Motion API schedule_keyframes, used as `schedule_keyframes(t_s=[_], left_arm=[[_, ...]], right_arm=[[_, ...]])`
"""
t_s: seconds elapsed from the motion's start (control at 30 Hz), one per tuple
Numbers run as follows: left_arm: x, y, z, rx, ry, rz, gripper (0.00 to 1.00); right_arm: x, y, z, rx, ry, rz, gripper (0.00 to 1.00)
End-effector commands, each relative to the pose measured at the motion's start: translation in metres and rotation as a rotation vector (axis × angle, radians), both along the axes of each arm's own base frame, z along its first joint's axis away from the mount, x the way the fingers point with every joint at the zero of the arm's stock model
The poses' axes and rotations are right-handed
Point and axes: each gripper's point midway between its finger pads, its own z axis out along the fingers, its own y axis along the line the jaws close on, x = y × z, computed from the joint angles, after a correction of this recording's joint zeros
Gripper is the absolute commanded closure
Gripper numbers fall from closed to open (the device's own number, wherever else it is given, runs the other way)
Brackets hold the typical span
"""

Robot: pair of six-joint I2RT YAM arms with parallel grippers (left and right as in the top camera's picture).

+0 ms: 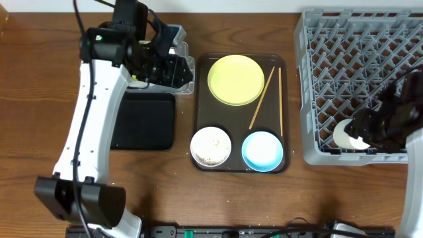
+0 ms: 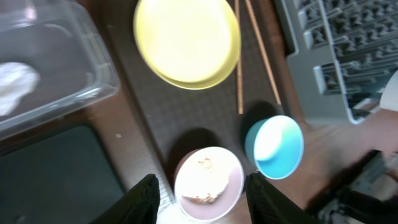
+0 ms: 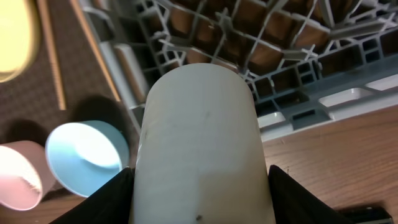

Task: Sort waste into correct bins and load items into the dishwasher rack
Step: 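Place the white cup upside down in the dish rack with right gripper, then grasp the pink rice bowl rim with the left gripper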

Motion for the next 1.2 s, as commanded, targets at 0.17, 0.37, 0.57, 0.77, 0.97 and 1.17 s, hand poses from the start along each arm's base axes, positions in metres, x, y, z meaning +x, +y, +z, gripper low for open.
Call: schedule_keyframes(t_s=[0.17,0.37,0.57,0.77,0.97,1.17], left_arm=[[0.003,0.011,-0.002,0.071,-0.018,0.016,0.52],[0.004,0.013,-0.003,0.08,-0.018,0.02,0.52],[0.003,0.011,-0.003,0.08,-0.018,0.016,0.52],[0.002,0.007,-0.003,0.08,-0.019,0.004,0.52],[-0.002,-0.001,-0.004,0.081,-0.014,-0.019,0.52],[-0.037,-0.034,-0.018,0.115,0.092,-0.084,0.56]], right_arm=[[0.02,-0.006,-0.034,-0.014,0.108,0.022,0.46],[0.035,0.007,-0.051,-0.005,0.128,0.078,0.46],[0.038,0.018,-0.054,-0.006,0.13,0.116,0.27],[0.04,0.015,-0.051,-0.008,0.124,0.093,0.01],[0.051,0.009,-0.018,-0.024,0.057,0.08,0.01],[0.075,0.02,0.051,0.005,-0.153,0.139,0.01]])
